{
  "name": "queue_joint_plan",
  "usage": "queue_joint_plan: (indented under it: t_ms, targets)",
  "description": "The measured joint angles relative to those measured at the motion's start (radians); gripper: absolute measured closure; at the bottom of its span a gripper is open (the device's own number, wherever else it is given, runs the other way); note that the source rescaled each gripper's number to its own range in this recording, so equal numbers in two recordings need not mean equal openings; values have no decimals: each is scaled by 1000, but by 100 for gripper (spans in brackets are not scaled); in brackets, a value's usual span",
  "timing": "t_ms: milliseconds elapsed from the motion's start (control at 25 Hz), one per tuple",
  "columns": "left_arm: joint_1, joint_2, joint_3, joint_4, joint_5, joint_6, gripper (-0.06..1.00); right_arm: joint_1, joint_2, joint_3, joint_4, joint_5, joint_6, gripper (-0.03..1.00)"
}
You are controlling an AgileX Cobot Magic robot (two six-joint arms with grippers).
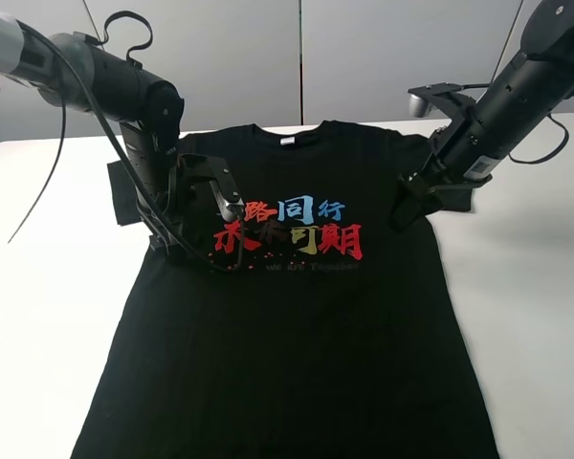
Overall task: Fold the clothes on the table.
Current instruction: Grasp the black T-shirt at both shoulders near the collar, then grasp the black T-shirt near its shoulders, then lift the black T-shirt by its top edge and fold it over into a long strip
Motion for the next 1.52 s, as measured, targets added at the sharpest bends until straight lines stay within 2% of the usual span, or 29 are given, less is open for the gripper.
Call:
queue_joint_plan:
  t_ms: [80, 120, 280, 360, 480, 720, 800, 880, 1200, 1360, 1520]
  targets:
    - [0, 4, -1, -4, 6, 0, 2, 0, 0, 0, 0, 0, 0, -3]
    - [0, 4, -1, -8, 14, 0, 8, 0, 0, 0, 2, 0, 0, -3]
    - [-9, 12, -2, -25, 39, 2, 46, 0, 0, 0, 4, 0, 0, -3]
    - [-11, 16, -2, -23, 41, -10, 62, 0, 0, 0, 4, 0, 0, -3]
    - [-11, 22, -4, 17, 31, -91, 76, 0, 2, 0, 4, 0, 0, -3]
    - [-13, 27, -6, 155, -34, -244, 82, 0, 2, 0, 4, 0, 0, -3]
    - [-13, 31, -7, 172, -45, -256, 90, 0, 2, 0, 4, 0, 0, -3]
    - [-13, 33, -7, 175, -51, -262, 94, 0, 2, 0, 4, 0, 0, -3]
    - [-10, 33, -7, 155, -51, -240, 94, 9, 2, 0, -28, 0, -44, -3]
    - [-5, 33, -12, 122, -52, -183, 94, 85, 2, 0, -101, -31, -54, -3]
    - [-2, 33, -12, 116, -54, -167, 94, 148, 5, 0, -179, -90, -51, -3]
